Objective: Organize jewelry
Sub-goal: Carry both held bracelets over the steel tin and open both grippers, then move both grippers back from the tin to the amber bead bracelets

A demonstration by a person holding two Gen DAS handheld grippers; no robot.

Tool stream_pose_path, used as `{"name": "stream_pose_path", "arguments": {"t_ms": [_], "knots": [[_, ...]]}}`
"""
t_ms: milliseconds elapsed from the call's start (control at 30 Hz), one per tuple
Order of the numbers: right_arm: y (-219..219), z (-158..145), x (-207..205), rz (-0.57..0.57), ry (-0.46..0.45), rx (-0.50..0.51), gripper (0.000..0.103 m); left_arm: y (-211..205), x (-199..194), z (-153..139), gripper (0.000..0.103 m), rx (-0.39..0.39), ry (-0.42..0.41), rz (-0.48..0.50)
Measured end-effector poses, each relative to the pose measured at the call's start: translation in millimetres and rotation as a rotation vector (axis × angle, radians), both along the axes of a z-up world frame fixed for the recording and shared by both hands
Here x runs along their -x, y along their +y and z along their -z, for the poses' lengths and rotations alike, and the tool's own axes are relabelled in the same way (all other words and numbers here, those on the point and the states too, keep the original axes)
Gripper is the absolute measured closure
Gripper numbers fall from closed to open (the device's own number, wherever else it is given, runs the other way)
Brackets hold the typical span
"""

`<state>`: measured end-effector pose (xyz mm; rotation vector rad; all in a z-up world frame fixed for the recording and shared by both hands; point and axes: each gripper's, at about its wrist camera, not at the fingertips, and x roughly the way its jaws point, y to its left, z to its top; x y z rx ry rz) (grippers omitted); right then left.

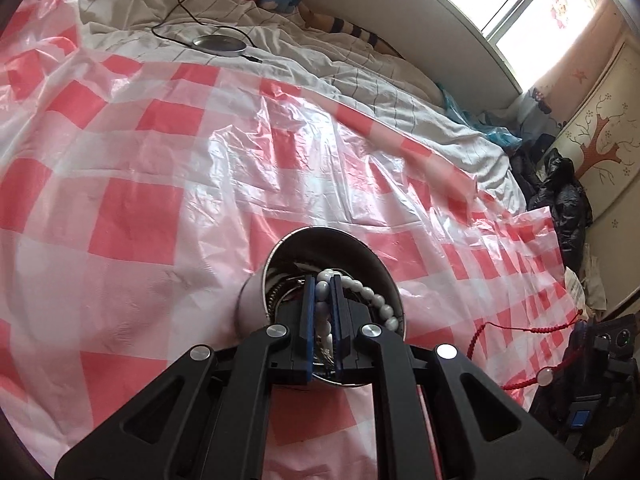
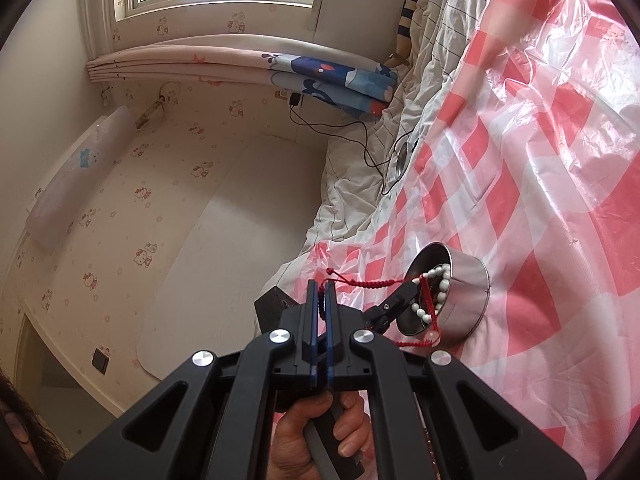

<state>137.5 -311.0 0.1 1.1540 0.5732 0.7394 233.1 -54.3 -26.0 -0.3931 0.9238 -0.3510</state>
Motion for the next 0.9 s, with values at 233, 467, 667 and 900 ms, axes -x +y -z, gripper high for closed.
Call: {"name": "stream_pose_path", "arguments": {"t_ms": [233, 467, 667, 900], "knots": [[5, 0, -2, -0.010, 0.005, 0.014, 0.099, -5, 3, -3, 0.095, -0.086, 0.037, 0.034], [23, -1, -20, -0.057, -0.003, 0.036, 0.099, 10, 16, -23, 0.059, -0.023, 0.042, 0.025], [60, -5, -49, -0.116, 0.002, 0.128, 0.099, 49, 24, -32, 0.052, 0.038, 0.036, -0.056], [95, 15, -72, -0.108, 0.162, 0.452, 0.089, 73, 27, -40, 0.048, 0.065, 0.011, -0.096]]}}
